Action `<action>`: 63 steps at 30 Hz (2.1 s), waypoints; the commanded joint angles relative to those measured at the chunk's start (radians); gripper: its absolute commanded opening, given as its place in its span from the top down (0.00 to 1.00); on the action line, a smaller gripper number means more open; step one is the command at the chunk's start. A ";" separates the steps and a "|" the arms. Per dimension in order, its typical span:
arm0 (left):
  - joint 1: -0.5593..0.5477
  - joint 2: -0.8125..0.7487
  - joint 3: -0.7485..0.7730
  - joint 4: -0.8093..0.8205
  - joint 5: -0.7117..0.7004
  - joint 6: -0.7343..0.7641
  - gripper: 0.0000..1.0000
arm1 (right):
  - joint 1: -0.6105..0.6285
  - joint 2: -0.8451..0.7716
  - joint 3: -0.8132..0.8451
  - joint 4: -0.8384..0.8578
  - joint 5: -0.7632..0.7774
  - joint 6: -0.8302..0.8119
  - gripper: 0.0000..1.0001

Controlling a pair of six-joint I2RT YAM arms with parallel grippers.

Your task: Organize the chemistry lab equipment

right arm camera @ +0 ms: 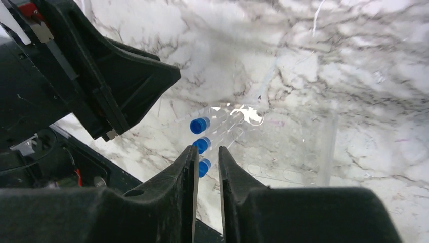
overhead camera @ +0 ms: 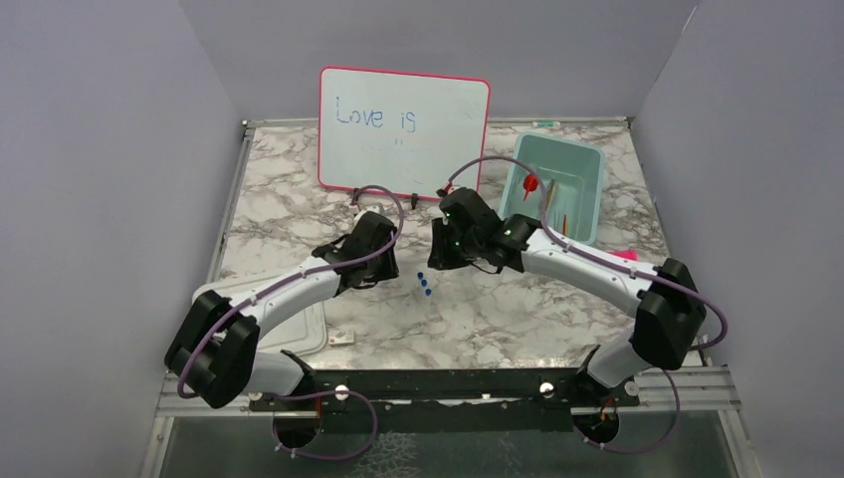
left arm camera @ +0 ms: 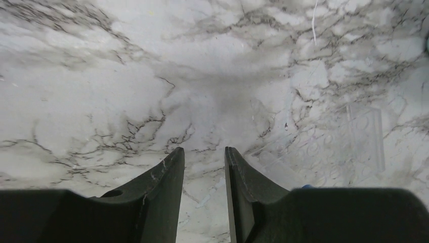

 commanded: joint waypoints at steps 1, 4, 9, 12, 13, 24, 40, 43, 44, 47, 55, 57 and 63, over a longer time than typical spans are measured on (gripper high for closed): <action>0.031 -0.090 0.073 -0.065 -0.118 0.049 0.61 | 0.003 -0.076 0.049 -0.009 0.146 0.012 0.73; 0.051 -0.134 0.106 -0.095 -0.167 0.082 0.57 | 0.001 -0.093 0.064 -0.026 0.194 0.003 0.69; 0.066 -0.213 0.162 -0.111 -0.245 0.152 0.48 | -0.004 -0.105 0.086 -0.061 0.295 -0.007 0.59; 0.069 -0.249 0.198 -0.113 -0.273 0.191 0.43 | -0.019 -0.114 0.101 -0.087 0.354 -0.012 0.55; 0.069 -0.258 0.209 -0.112 -0.279 0.203 0.41 | -0.028 -0.118 0.104 -0.090 0.368 -0.019 0.53; 0.071 -0.294 0.298 -0.109 -0.222 0.279 0.14 | -0.304 -0.167 0.157 -0.165 0.355 -0.088 0.49; 0.342 -0.083 0.355 -0.368 -0.230 0.135 0.15 | -0.518 -0.170 0.201 -0.067 0.068 -0.157 0.47; 0.457 -0.063 0.285 -0.384 -0.160 0.105 0.15 | -0.519 -0.154 0.201 -0.041 0.022 -0.151 0.47; 0.491 -0.057 0.260 -0.378 -0.135 0.093 0.15 | -0.519 -0.148 0.201 -0.031 0.002 -0.151 0.47; 0.532 -0.018 0.212 -0.357 -0.088 0.064 0.19 | -0.519 -0.127 0.193 -0.005 -0.043 -0.158 0.47; 0.557 0.122 0.161 -0.354 -0.083 -0.006 0.44 | -0.519 -0.037 0.215 0.029 -0.086 -0.168 0.47; 0.557 0.139 0.153 -0.358 -0.099 -0.026 0.45 | -0.519 -0.024 0.219 0.039 -0.096 -0.166 0.47; 0.559 0.200 0.139 -0.295 -0.122 -0.033 0.48 | -0.518 0.020 0.248 0.049 -0.125 -0.175 0.47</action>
